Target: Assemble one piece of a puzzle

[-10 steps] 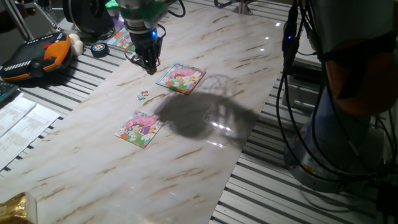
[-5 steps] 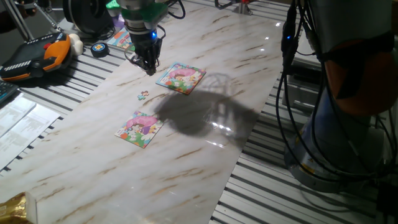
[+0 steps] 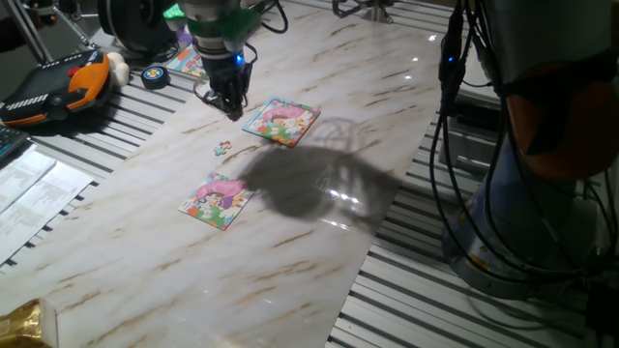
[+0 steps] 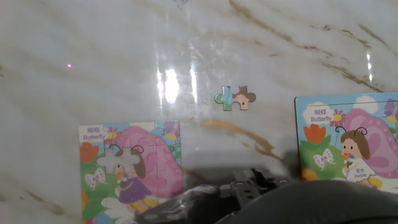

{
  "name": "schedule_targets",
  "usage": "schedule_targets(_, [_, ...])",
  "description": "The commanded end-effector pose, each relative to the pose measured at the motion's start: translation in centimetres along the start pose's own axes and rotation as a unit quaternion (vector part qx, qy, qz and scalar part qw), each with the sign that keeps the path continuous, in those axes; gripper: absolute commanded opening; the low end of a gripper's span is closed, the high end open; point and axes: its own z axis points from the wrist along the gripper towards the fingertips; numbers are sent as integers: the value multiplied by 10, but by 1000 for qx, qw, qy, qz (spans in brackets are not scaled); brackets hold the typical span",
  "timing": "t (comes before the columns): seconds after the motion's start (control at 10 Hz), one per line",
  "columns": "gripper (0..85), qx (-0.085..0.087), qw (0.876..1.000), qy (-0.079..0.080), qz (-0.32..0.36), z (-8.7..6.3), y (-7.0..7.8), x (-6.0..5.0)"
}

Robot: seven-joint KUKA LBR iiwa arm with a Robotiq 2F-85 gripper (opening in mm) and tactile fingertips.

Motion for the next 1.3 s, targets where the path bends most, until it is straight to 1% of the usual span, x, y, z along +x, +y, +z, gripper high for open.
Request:
schedule_targets(0.0, [7,3,1000,0,1,1,1,1])
schedule_targets(0.1, [7,0,1000,2,2,2,1,1])
schedule_targets(0.2, [7,-1,1000,2,4,5,1,0])
schedule_targets(0.4, [7,-9,1000,0,9,12,1,-2])
schedule_targets(0.5, [7,-10,1000,1,6,15,1,-3])
schedule_targets(0.6, [7,-21,1000,2,4,18,1,-3])
schedule_targets(0.7, [7,-24,1000,2,3,19,2,-4])
schedule_targets(0.8, [7,-21,1000,8,1,19,1,-8])
schedule_targets(0.9, [7,-22,1000,14,-2,19,-3,-12])
schedule_targets(1.1, [7,-17,1000,13,4,22,-4,-13])
schedule_targets(1.2, [7,-8,1000,14,3,24,-3,-13])
